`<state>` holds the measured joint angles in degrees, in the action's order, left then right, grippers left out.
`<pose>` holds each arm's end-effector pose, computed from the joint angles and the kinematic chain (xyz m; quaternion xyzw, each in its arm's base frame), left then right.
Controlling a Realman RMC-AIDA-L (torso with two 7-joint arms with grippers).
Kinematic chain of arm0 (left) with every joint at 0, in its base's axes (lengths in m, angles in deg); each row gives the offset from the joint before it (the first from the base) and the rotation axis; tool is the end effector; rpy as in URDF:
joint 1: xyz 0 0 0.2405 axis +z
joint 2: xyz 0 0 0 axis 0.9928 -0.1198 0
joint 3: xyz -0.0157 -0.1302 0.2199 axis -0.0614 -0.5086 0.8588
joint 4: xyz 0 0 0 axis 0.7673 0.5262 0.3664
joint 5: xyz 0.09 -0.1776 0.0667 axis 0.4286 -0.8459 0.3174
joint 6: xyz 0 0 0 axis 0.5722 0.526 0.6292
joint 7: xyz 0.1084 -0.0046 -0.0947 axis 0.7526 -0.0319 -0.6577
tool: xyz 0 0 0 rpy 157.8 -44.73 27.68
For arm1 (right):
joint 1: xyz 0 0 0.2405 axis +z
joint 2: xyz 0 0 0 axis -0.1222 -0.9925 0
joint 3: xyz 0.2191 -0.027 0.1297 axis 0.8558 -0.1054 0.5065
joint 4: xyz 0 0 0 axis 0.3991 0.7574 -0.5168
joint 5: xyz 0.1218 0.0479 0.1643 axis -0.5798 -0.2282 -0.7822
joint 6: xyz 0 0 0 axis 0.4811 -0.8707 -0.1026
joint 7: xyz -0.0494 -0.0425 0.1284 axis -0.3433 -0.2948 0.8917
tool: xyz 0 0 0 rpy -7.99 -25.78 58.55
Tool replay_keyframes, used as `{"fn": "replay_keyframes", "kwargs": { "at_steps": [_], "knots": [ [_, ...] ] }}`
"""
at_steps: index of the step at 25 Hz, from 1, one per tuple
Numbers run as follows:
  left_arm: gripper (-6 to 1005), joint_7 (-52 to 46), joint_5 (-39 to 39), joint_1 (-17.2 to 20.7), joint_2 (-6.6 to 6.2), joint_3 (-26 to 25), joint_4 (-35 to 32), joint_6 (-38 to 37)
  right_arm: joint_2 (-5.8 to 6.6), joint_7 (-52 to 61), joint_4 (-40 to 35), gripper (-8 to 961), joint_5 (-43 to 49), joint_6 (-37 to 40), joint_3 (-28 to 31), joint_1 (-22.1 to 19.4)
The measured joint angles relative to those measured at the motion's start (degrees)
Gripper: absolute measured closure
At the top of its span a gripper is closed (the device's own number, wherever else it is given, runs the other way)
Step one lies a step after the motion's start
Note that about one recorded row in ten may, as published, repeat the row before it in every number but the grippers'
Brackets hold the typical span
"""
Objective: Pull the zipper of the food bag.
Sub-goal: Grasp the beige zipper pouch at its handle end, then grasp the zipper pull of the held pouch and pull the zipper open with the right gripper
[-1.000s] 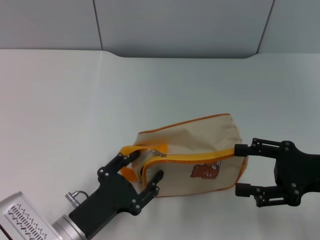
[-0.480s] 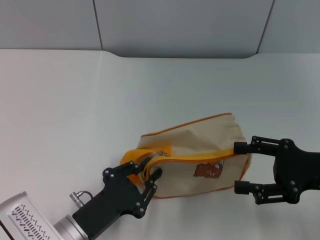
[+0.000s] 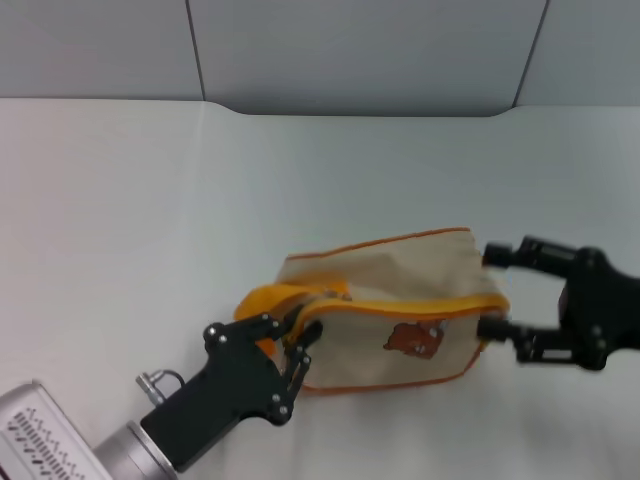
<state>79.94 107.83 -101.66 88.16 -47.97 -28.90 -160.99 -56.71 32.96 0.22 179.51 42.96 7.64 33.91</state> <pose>-0.2695 0.2164 -0.1114 -0.8657 -0.0660 -0.3351 0.3659 0.2734 0.2799 0.0221 -0.9222 0.1209 0.3535 0.1000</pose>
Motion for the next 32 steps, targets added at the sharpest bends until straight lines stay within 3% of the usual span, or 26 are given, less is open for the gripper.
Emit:
{"fn": "replay_keyframes", "kwargs": {
  "at_steps": [4, 5, 6, 9, 11, 12, 15, 16, 18, 21, 32],
  "knots": [
    [816, -0.13, 0.61, -1.72, -0.21, 0.30, -2.47, -4.41, -0.75, -2.75, 0.52, 108, -8.74, -1.59, 0.00, -2.20],
    [824, -0.22, 1.16, -2.33, -0.20, 0.31, -3.42, -5.37, -1.31, -4.69, 0.60, 108, -11.10, -2.14, 0.02, -2.89],
    [831, -0.44, 2.09, -4.24, -0.17, 0.20, -5.86, -6.92, -2.64, -9.97, 0.91, 108, -15.36, -3.52, 0.00, -4.17],
    [853, -0.52, 2.26, -6.14, -0.16, 0.18, -7.89, -7.60, -3.43, -16.91, 3.15, 108, -18.66, -4.82, 0.00, -4.90],
    [867, -0.79, 2.28, -8.76, -0.23, 0.42, -10.93, -8.71, -3.40, -33.19, 12.77, 108, -22.64, -6.79, -0.02, -4.46],
    [873, -0.79, 2.28, -8.76, -0.23, 0.42, -10.93, -8.71, -3.40, -33.19, 12.77, 108, -22.64, -6.79, -0.02, -4.46],
    [887, -2.25, 2.29, -10.93, -0.19, 0.80, -13.94, -9.97, -3.52, -52.08, 21.52, 108, -24.36, -9.35, -0.01, -3.39],
    [887, -2.52, 2.29, -11.26, -0.19, 0.86, -14.26, -10.10, -3.55, -65.13, 27.38, 108, -25.83, -10.45, -0.01, -2.72],
    [886, -3.40, 2.30, -12.36, -0.26, 1.23, -15.65, -11.52, -3.55, -69.86, 29.46, 108, -26.22, -10.56, 0.00, -2.50],
    [888, -4.33, 2.35, -13.42, -0.27, 1.77, -18.35, -13.81, -3.58, -85.88, 35.40, 107, -26.52, -10.85, 2.68, -1.66],
    [895, -5.08, 2.36, -14.51, -0.23, 1.80, -19.25, -14.31, -3.60, -90.42, 36.66, 107, -24.43, -18.56, 3.21, 2.15]
  ]
}}
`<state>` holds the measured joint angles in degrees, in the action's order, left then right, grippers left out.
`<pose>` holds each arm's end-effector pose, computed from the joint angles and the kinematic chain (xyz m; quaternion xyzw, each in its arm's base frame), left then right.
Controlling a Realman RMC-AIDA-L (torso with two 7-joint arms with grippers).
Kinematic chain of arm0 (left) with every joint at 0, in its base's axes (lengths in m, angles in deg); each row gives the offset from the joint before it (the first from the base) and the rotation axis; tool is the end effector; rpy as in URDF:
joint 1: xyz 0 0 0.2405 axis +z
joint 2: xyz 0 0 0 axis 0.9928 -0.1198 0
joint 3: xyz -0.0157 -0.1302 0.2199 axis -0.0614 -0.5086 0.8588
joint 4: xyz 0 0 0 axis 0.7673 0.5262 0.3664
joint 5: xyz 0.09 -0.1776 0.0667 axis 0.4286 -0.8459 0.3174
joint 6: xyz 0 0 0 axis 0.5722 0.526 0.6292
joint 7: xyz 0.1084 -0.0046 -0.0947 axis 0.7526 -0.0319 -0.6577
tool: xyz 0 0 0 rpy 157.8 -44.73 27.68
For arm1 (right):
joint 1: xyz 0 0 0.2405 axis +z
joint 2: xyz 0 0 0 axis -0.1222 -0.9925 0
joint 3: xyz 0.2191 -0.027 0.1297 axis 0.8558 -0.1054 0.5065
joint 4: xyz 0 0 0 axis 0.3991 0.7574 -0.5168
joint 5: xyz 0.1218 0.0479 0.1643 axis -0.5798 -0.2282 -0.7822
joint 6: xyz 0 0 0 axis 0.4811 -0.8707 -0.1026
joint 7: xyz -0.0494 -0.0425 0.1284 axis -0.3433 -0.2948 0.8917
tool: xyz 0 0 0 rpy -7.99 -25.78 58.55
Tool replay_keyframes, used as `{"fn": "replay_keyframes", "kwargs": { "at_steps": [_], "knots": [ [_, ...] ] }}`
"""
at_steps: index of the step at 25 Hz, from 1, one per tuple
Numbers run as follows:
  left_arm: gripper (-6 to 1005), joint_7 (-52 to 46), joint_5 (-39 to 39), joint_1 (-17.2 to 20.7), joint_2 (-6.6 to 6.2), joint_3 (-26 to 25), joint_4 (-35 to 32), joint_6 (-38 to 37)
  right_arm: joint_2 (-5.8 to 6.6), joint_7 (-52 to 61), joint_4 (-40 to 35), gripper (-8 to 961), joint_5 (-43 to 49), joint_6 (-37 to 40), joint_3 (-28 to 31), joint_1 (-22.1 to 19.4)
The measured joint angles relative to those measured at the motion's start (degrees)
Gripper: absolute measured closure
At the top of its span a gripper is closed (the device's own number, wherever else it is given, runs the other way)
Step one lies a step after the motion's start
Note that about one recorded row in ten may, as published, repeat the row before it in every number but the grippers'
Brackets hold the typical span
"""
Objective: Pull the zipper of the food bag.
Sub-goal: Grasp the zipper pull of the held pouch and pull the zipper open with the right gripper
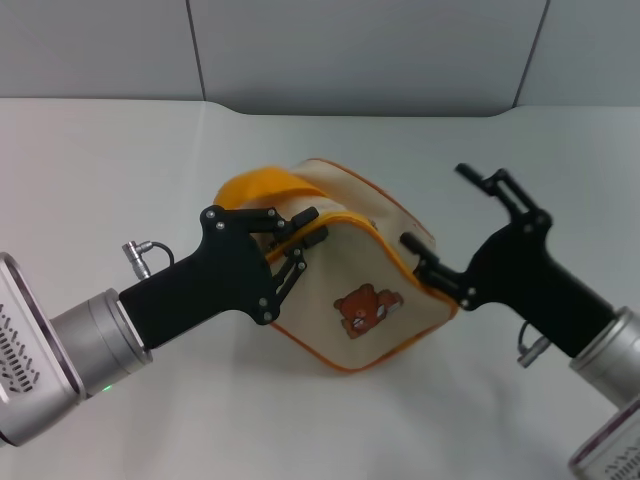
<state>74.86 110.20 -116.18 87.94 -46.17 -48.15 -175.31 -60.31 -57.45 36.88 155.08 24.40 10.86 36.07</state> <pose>-0.2406 0.2907 -0.0563 -0.8611 0.1378 -0.3623 0.3288 0.2595 0.2795 -0.0668 -0.8031 -0.2187 0.2447 0.4972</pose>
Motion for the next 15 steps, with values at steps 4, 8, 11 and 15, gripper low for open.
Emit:
{"fn": "replay_keyframes", "kwargs": {
  "at_steps": [4, 8, 11, 15],
  "knots": [
    [897, -0.03, 0.00, -0.13, 0.02, -0.02, -0.06, -0.03, 0.00, -0.17, 0.07, 107, 3.39, -0.39, -0.14, 0.87],
    [898, -0.10, -0.01, -0.35, 0.06, -0.09, -0.08, 0.11, 0.00, -0.23, 0.25, 107, 4.38, -0.11, -0.14, 1.17],
    [897, -0.13, -0.01, -0.49, 0.13, -0.22, -0.07, 0.23, 0.00, -0.31, 0.36, 107, 5.88, -0.17, -0.14, 1.55],
    [900, -0.14, -0.02, -0.68, 0.16, -0.36, -0.02, 0.33, 0.00, -0.31, 0.41, 107, 7.42, -0.90, 0.11, 2.08]
  ]
}}
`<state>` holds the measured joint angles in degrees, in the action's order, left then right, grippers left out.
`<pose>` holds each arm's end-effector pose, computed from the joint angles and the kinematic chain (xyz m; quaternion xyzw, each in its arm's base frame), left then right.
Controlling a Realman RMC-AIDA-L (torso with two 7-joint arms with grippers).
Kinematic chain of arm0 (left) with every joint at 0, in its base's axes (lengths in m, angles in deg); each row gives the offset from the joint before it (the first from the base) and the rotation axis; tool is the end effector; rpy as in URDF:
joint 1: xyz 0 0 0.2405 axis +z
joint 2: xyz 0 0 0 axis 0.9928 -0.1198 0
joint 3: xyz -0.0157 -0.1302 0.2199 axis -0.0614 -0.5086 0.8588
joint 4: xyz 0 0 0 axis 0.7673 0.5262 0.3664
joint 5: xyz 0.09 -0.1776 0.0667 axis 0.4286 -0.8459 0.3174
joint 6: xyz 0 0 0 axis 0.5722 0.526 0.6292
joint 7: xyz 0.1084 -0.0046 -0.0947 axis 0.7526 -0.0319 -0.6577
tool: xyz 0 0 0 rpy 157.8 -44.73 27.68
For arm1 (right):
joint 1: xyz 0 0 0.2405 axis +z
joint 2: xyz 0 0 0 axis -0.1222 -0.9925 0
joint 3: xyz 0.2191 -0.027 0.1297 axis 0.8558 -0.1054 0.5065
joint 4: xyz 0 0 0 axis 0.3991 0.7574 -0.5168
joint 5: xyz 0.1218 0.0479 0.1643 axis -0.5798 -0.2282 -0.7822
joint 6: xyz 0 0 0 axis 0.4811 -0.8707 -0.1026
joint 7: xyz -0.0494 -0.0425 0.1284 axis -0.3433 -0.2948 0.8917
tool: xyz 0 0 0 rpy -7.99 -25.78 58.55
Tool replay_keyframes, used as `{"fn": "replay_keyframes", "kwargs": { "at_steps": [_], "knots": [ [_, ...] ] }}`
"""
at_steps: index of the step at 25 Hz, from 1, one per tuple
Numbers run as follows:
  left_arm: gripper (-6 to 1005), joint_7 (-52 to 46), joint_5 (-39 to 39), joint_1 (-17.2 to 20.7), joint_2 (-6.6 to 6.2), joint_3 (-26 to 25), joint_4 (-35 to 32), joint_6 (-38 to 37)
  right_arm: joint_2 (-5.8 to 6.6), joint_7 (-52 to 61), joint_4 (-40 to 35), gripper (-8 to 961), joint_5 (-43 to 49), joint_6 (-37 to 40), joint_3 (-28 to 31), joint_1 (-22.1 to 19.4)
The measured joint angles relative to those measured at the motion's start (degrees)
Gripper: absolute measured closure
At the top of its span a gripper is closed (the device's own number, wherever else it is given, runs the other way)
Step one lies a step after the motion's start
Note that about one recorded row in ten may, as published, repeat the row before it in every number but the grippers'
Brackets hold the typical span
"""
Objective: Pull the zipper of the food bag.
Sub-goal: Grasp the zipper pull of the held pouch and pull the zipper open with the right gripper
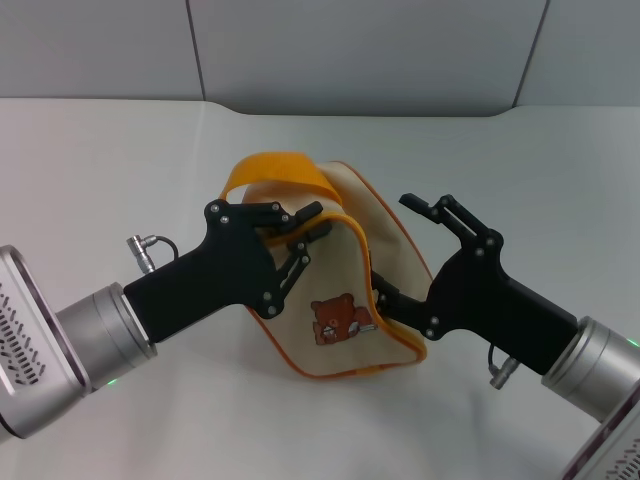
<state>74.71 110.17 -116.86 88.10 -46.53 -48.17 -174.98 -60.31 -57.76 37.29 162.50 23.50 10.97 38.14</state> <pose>-0.2370 0.2942 -0.0570 -0.8602 0.1392 -0.3638 0.3293 0.2465 0.2757 -0.0817 -0.8206 -0.2603 0.2577 0.4387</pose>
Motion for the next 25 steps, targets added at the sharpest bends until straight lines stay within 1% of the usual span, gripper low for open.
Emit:
{"fn": "replay_keyframes", "kwargs": {
  "at_steps": [12, 16, 21, 25],
  "knots": [
    [907, 0.00, -0.19, -0.11, 0.00, -0.02, 0.30, 0.15, 0.00, -2.21, 4.00, 110, -0.13, -1.04, 2.09, 1.22],
    [908, 0.00, -0.14, -0.10, 0.00, -0.01, 0.31, 0.17, 0.00, -2.21, 4.47, 176, 0.00, -3.08, 2.53, 1.48],
    [908, 0.00, -0.17, -0.10, 0.00, -0.02, 0.31, 0.17, 0.00, -2.23, 4.72, 258, 0.17, -3.72, 2.61, 1.50],
    [907, 0.00, -0.18, -0.10, 0.00, -0.05, 0.31, 0.17, 0.00, -2.27, 5.18, 419, 0.17, -3.74, 2.64, 1.48]
  ]
}}
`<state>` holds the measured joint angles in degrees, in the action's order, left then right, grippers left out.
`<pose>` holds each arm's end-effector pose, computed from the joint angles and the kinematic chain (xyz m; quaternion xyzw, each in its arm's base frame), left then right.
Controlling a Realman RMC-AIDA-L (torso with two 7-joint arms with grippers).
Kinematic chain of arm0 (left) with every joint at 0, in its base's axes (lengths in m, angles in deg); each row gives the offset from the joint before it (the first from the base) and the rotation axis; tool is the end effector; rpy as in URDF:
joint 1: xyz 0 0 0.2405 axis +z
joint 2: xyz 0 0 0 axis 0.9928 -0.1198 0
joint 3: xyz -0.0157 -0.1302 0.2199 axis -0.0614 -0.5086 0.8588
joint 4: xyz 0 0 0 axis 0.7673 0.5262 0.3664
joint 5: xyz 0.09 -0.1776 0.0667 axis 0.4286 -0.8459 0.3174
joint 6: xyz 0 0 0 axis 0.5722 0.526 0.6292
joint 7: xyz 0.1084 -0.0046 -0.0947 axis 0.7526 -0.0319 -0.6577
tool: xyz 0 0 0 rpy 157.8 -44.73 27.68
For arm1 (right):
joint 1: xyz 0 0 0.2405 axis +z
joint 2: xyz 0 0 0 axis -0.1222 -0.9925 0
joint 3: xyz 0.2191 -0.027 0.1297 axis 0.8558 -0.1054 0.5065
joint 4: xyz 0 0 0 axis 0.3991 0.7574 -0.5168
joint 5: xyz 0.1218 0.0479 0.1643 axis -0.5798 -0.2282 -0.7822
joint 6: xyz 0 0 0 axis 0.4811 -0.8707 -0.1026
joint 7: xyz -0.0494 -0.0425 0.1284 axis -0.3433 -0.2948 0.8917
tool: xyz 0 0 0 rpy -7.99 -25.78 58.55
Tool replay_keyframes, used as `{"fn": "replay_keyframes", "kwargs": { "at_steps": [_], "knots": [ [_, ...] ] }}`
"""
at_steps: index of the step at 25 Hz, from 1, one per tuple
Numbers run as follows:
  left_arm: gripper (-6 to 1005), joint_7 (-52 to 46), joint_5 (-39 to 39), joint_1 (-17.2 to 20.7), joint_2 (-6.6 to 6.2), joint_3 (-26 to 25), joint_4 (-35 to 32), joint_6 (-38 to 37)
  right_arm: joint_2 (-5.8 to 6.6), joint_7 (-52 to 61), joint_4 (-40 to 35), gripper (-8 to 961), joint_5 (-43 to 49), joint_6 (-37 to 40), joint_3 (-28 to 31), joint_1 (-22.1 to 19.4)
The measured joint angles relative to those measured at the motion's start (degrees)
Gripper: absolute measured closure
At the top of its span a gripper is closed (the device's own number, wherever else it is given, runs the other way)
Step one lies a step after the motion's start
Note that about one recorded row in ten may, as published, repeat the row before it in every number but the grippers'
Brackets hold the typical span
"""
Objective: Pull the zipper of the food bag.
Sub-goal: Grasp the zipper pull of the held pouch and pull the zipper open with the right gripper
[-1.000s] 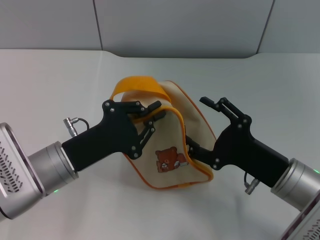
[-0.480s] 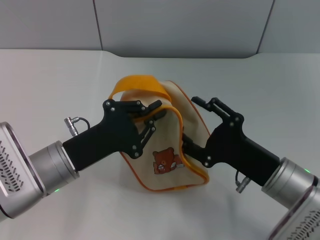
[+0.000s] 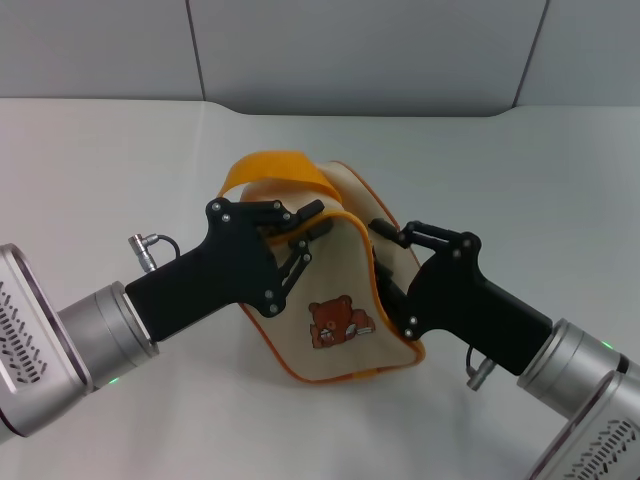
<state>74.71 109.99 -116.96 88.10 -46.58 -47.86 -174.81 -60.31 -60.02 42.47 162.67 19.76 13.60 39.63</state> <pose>-0.2360 0.2947 -0.0576 -0.8595 0.1376 -0.3653 0.3300 0.2387 0.2764 -0.0961 -0.8293 -0.2358 0.2520 0.4394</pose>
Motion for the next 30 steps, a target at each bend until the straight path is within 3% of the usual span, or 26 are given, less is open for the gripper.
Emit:
{"fn": "replay_keyframes", "kwargs": {
  "at_steps": [12, 17, 25, 30],
  "knots": [
    [908, 0.00, -0.06, 0.01, 0.00, -0.06, -0.01, -0.36, 0.00, -0.97, 1.09, 926, -0.36, 0.38, 0.24, -0.14],
    [908, 0.00, -0.25, 0.01, 0.00, -0.05, -0.04, -0.37, 0.00, -3.86, 2.28, 950, -0.38, -1.15, 1.86, -2.03],
    [908, 0.00, -0.44, 0.00, 0.00, -0.16, 0.11, -0.11, 0.01, -3.47, -1.68, 951, -0.45, -6.98, 4.26, -11.41],
    [908, -0.02, -0.57, 0.05, 0.11, -0.36, 0.61, 0.72, -0.03, -2.19, -2.00, 951, -0.48, -6.16, 6.95, -12.43]
  ]
}}
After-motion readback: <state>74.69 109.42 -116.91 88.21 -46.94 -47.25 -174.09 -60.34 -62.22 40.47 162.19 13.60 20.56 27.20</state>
